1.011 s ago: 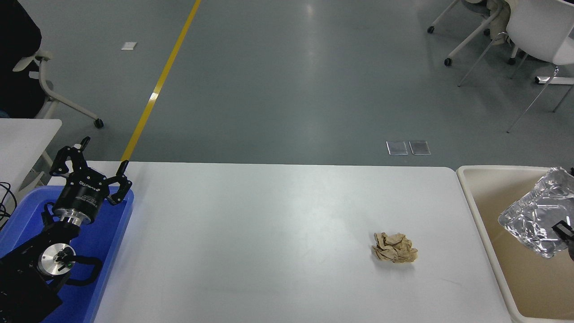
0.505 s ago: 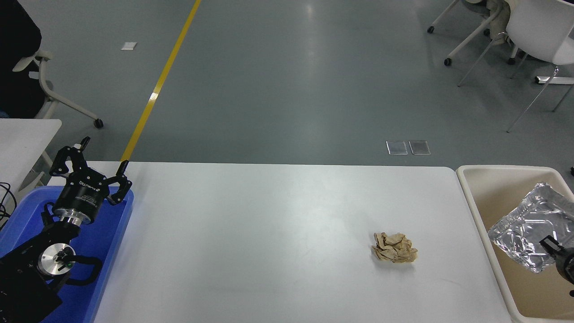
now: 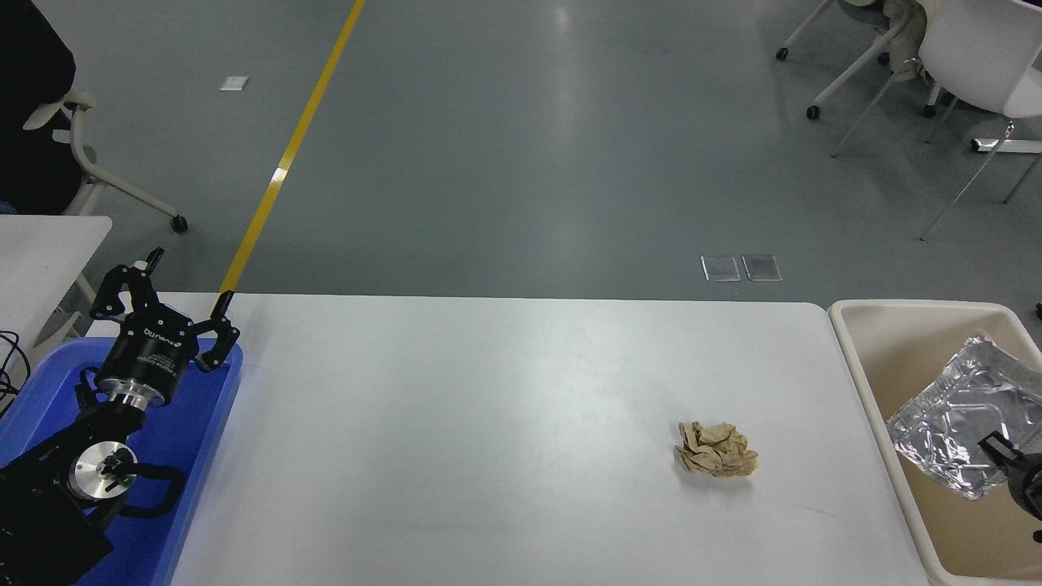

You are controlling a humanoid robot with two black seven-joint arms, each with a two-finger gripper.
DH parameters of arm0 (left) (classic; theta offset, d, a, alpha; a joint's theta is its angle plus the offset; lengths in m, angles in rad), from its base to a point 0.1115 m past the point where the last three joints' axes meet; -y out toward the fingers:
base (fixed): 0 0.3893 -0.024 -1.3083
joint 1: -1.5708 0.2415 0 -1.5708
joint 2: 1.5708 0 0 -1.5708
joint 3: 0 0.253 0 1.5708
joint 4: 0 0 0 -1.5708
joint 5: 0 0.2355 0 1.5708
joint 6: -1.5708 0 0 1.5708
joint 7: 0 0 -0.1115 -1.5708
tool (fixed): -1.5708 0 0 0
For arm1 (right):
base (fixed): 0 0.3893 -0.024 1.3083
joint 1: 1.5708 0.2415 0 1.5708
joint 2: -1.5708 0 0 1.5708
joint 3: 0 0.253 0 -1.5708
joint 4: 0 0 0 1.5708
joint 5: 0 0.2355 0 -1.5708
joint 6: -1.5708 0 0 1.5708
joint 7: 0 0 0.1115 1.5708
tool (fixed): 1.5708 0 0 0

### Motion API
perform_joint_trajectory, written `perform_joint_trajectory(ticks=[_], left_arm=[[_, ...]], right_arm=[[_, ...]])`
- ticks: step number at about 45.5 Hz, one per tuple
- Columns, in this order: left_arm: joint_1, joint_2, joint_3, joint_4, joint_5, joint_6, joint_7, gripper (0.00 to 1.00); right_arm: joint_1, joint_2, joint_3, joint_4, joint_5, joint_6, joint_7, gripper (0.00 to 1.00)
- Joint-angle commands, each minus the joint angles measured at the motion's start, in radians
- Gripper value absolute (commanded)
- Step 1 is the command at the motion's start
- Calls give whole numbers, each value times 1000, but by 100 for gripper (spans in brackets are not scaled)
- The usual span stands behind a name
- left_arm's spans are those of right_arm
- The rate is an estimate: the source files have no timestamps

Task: Clean the table surface

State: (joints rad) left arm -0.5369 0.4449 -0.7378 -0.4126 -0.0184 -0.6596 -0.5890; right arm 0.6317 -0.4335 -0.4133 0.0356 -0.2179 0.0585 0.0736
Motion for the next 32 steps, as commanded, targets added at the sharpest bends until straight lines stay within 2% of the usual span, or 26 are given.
perform_joint_trajectory(ticks=[1, 3, 6, 19, 25, 29, 32], left_arm=[[0, 0, 0, 0, 0, 0, 0, 100], [0, 0, 0, 0, 0, 0, 0, 100], [0, 0, 0, 0, 0, 0, 0, 100], [0, 0, 0, 0, 0, 0, 0, 100], [0, 0, 0, 0, 0, 0, 0, 100], [0, 0, 0, 0, 0, 0, 0, 100], [0, 0, 0, 0, 0, 0, 0, 100]], right_arm=[[0, -1, 5, -3, 3, -31, 0, 34], [2, -1, 10, -3, 5, -40, 0, 41], [0, -1, 19, -3, 5, -43, 0, 43], [13, -1, 68, -3, 5, -48, 0, 64], [28, -2, 128, -11, 5, -51, 0, 81], [57, -2, 212, -26, 5, -55, 0, 96], [68, -2, 263, -28, 5, -55, 0, 97]])
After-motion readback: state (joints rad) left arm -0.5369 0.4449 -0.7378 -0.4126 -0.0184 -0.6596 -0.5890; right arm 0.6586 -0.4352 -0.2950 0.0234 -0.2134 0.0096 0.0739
